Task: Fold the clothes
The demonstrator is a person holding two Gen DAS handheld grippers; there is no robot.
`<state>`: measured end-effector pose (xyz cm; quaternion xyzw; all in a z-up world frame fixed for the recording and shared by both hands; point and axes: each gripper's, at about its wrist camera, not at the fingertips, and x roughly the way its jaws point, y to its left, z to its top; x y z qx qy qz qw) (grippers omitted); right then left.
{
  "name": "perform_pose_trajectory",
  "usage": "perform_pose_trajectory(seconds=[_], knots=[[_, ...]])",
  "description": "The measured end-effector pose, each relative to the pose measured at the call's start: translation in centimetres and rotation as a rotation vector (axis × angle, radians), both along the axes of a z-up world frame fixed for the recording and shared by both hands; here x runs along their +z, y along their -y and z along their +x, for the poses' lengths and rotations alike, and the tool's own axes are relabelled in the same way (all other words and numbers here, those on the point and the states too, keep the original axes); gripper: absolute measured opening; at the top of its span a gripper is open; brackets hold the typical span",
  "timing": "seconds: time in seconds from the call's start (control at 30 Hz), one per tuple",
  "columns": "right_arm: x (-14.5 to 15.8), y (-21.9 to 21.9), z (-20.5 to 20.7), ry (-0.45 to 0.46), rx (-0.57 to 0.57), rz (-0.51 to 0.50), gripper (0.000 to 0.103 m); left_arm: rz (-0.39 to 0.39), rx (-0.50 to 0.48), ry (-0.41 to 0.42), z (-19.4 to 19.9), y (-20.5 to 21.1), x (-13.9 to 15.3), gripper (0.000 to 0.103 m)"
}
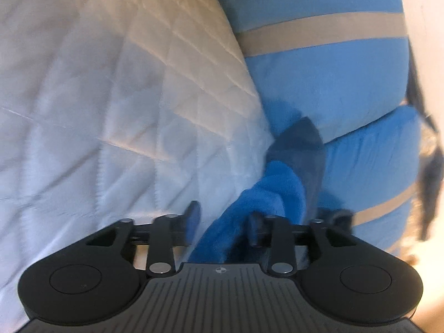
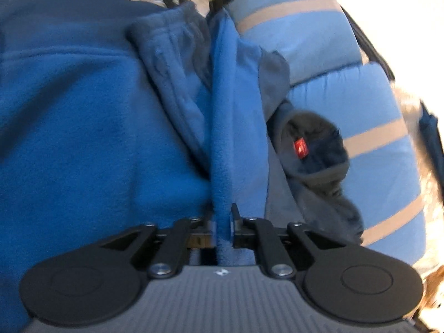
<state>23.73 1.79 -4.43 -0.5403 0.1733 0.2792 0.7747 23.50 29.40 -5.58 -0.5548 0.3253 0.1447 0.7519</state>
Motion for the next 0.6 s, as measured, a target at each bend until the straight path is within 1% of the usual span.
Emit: perform_pose_trajectory(seconds=[0.03,0.07,0.1,0.13,0.17,0.2,0.23,0.27,0.3,0.33,0.37,0.47,0.53,0.6], knots=[[0.1,0.0,0.3,-0.015,-0.017,0.015,0.03,0.031,0.017,-0.037,-0.6,0.2,0.9,0.046],[0.3,0.1,0.5,-0.027,-0.027,0.027,0.031,0.057,0.05,-0.063,-1.5,0.3,1.9,0.047],[0.5,0.1,0.6,-0.04,-0.036,0.037,0.031,0.084,0.078,-0.054,-2.4,0.6,3.0,0.047],[0.6,0.2,0.6,-0.052,-0.042,0.043,0.031,0.109,0.096,-0.019,-3.3,0.9,4.1,0.048],[0.8,0.3,0.6,-0.062,-0.046,0.047,0.032,0.122,0.109,0.022,-4.2,1.2,5.1,0.052],[0.8,0.4,0.7,-0.064,-0.046,0.046,0.033,0.106,0.103,0.073,-4.5,1.4,5.5,0.054],[0.8,0.4,0.8,-0.065,-0.046,0.045,0.033,0.069,0.079,0.126,-4.3,1.7,5.5,0.058],[0.8,0.5,0.7,-0.063,-0.046,0.041,0.034,0.033,0.056,0.179,-4.2,2.0,5.4,0.059],[0.7,0.4,0.7,-0.057,-0.042,0.034,0.035,-0.011,0.034,0.205,-3.9,2.3,5.1,0.059],[0.6,0.4,0.6,-0.051,-0.039,0.027,0.035,-0.056,0.019,0.19,-3.3,2.6,4.5,0.059],[0.5,0.4,0.6,-0.045,-0.036,0.021,0.035,-0.078,0.008,0.173,-2.8,2.8,4.0,0.058],[0.3,0.4,0.6,-0.037,-0.03,0.015,0.035,-0.091,-0.022,0.136,-1.4,3.7,3.3,0.058],[0.2,0.5,0.7,-0.033,-0.024,0.011,0.035,-0.076,-0.031,0.147,-1.0,3.8,3.2,0.058],[0.0,0.5,0.7,-0.029,-0.017,0.006,0.035,-0.081,-0.041,0.148,-0.2,3.9,2.9,0.057]])
